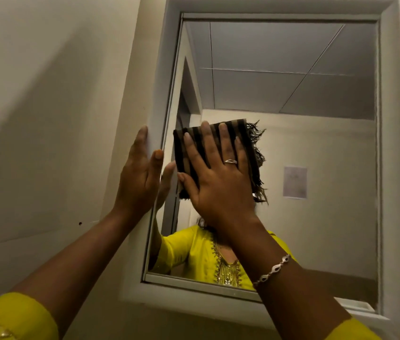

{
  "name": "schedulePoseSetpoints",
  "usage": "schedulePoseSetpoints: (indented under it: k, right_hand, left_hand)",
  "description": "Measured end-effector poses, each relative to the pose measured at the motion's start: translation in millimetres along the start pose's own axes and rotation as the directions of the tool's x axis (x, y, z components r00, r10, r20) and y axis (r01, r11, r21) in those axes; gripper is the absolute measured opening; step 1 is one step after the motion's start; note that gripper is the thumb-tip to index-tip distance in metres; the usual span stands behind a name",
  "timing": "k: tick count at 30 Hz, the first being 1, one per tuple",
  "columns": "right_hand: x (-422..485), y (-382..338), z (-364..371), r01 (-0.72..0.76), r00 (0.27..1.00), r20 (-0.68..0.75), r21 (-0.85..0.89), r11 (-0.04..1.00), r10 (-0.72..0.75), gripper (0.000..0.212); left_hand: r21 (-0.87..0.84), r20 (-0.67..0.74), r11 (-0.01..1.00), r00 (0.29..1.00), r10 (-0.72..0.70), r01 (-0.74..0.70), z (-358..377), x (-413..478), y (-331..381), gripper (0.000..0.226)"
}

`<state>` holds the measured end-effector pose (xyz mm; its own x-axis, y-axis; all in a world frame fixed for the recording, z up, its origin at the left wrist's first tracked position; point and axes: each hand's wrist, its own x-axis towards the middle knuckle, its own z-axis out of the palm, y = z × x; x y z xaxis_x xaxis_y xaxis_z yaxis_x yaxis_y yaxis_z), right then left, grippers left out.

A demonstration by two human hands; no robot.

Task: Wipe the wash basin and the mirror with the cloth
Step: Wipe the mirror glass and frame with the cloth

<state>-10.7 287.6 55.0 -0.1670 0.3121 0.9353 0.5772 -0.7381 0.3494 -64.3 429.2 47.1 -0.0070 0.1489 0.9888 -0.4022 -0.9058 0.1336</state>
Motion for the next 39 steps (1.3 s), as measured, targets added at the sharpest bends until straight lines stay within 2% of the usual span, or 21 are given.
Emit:
schedulePoseSetpoints:
  k: [2, 5, 8, 15, 20, 25, 33, 37, 39]
  right_hand:
    - [-8.0, 11.4, -5.5, -0.002, 1.0, 0.004, -0.007, 1.0, 0.002, 0.06]
    - [-20.0, 29.6, -12.0, -0.003, 1.0, 0.018, -0.035, 0.999, 0.004, 0.06]
    - [-32.0, 47.1, -19.2, -0.017, 1.0, 0.024, -0.042, 0.999, 0.018, 0.059]
    - [-62.5, 95.3, -39.6, -0.078, 0.995, 0.05, -0.094, 0.993, 0.083, 0.059]
    - [-80.3, 128.3, -54.4, -0.122, 0.988, 0.076, -0.154, 0.981, 0.134, 0.06]
    - [-92.8, 148.2, -61.8, -0.184, 0.979, 0.053, -0.18, 0.966, 0.196, 0.061]
    - [-96.0, 114.3, -49.6, -0.424, 0.905, -0.056, -0.215, 0.88, 0.422, 0.063]
    - [-92.7, 89.0, -40.3, -0.419, 0.905, -0.023, -0.206, 0.884, 0.424, 0.064]
    - [-87.8, 75.9, -36.5, -0.384, 0.921, -0.013, -0.207, 0.9, 0.39, 0.065]
  left_hand:
    - [0.039, 0.0, 0.999, 1.0, 0.004, -0.004, 0.1, 0.1, 0.6, 0.092]
    - [0.092, -0.018, 0.996, 1.0, -0.009, 0.011, 0.9, 0.3, 1.2, 0.068]
    - [0.127, -0.029, 0.992, 1.0, -0.002, 0.005, -0.2, 0.8, 1.7, 0.056]
    - [0.155, -0.06, 0.988, 0.998, 0.005, 0.004, -5.1, -0.5, 8.7, 0.048]
    - [0.109, -0.076, 0.99, 0.994, -0.081, 0.089, 2.1, -0.6, 7.1, 0.043]
    - [0.098, -0.088, 0.991, 0.993, -0.083, 0.091, 4.0, -3.9, 11.1, 0.04]
    - [0.042, -0.11, 0.99, 0.986, -0.129, 0.134, 7.1, -3.3, 6.4, 0.032]
    - [0.013, -0.138, 0.986, 0.977, -0.16, 0.164, 5.8, -4.7, 7.2, 0.019]
    - [0.0, -0.14, 0.984, 0.974, -0.176, 0.178, 6.3, -4.3, 7.8, 0.02]
